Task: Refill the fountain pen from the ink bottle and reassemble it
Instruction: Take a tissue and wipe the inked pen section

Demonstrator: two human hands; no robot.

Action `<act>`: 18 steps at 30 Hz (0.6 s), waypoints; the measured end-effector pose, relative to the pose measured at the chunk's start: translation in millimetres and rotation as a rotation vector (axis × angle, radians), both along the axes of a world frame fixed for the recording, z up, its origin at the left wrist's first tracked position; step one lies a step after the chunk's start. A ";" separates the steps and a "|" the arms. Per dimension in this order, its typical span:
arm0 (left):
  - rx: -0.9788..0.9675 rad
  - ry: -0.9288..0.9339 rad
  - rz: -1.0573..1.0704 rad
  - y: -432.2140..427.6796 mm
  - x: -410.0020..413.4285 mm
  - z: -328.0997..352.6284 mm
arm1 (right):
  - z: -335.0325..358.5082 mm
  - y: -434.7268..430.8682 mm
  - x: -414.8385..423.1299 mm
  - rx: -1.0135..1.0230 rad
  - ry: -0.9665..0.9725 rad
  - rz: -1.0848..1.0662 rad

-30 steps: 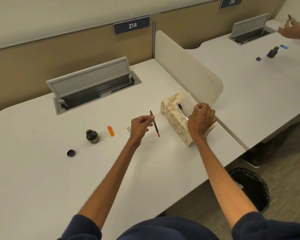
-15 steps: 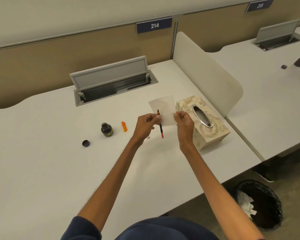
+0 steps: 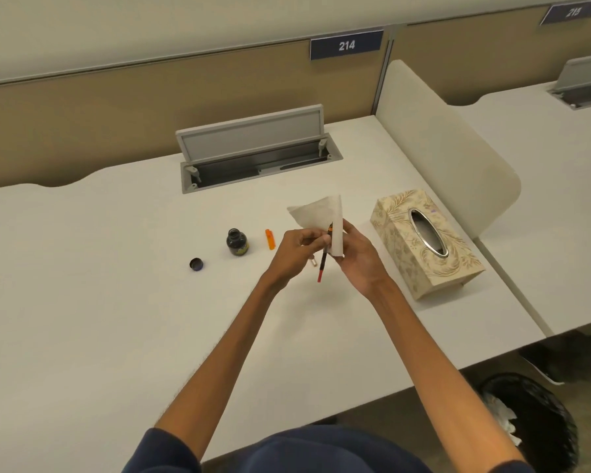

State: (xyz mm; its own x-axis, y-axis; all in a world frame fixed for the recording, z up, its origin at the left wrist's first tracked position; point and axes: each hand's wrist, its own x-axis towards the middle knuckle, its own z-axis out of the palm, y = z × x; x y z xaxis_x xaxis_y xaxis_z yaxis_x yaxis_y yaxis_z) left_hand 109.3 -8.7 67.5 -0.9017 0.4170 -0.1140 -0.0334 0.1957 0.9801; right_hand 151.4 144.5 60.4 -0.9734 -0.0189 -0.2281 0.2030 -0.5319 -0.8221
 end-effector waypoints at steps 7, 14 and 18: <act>0.013 -0.038 -0.026 -10.6 2.8 2.1 | 0.5 -5.1 -5.7 0.131 0.009 0.087; 0.047 -0.035 0.035 -10.8 9.4 0.0 | -0.3 -4.7 -12.8 0.262 -0.006 0.064; 0.004 -0.023 0.061 -14.0 11.7 -6.3 | -0.7 -1.9 -15.0 0.246 -0.048 0.015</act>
State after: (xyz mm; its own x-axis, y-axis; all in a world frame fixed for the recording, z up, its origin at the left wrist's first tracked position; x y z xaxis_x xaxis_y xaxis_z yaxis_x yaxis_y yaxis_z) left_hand 121.0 -22.7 61.2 -0.9228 0.3615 -0.1331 -0.0674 0.1888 0.9797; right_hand 136.4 142.6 59.7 -0.9615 0.0288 -0.2734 0.2511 -0.3132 -0.9159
